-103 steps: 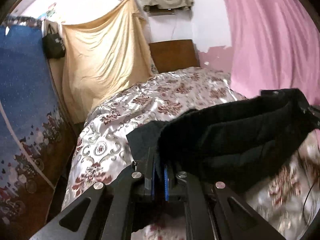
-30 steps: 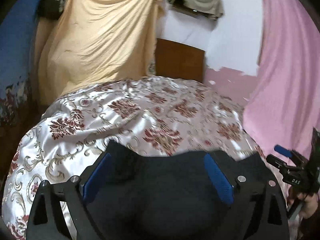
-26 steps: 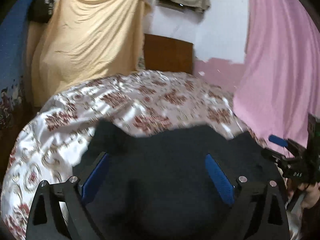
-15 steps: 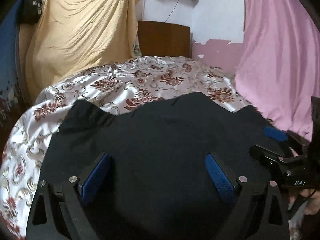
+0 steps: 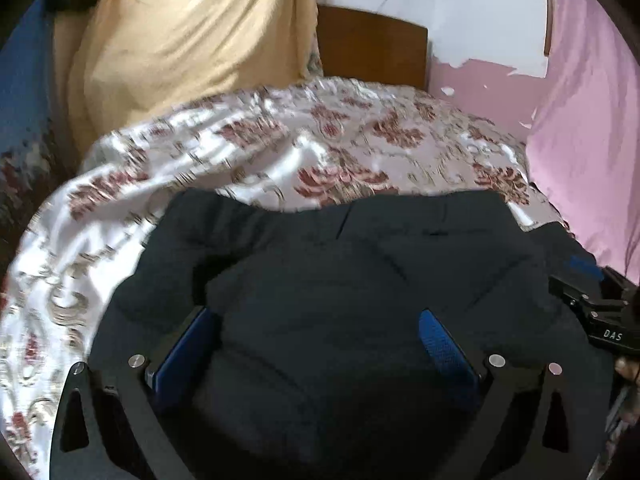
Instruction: Fold large clothes
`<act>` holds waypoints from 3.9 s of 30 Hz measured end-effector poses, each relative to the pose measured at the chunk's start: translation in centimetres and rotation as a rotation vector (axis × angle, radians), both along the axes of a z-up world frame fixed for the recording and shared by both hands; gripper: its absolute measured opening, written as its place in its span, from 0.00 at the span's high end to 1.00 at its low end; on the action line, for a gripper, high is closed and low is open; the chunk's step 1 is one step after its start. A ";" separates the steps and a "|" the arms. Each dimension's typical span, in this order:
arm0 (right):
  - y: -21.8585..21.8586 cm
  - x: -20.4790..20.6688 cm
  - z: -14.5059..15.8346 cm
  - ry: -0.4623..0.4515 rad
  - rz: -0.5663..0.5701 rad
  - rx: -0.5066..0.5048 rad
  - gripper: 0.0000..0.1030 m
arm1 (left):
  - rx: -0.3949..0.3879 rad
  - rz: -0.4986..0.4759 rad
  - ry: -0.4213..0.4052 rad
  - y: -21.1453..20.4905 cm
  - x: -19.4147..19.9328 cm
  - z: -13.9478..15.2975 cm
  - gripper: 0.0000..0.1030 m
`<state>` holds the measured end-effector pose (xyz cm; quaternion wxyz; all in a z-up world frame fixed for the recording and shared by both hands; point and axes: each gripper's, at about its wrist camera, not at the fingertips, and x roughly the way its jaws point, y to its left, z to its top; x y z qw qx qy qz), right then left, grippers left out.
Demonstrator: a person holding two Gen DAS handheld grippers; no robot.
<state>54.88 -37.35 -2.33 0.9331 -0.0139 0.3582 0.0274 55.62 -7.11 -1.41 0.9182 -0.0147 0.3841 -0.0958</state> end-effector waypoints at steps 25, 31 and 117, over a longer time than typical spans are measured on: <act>-1.9 3.6 -4.7 0.038 0.017 0.194 0.05 | -0.089 -0.008 -0.012 0.2 1.6 -2.6 0.00; -2.0 3.4 -4.8 0.032 0.013 0.190 0.05 | -0.064 0.004 -0.051 -0.3 1.3 -2.7 0.00; -11.5 -1.9 -10.5 0.240 0.268 0.562 0.01 | -0.494 -0.202 0.145 15.2 -5.6 -8.5 0.00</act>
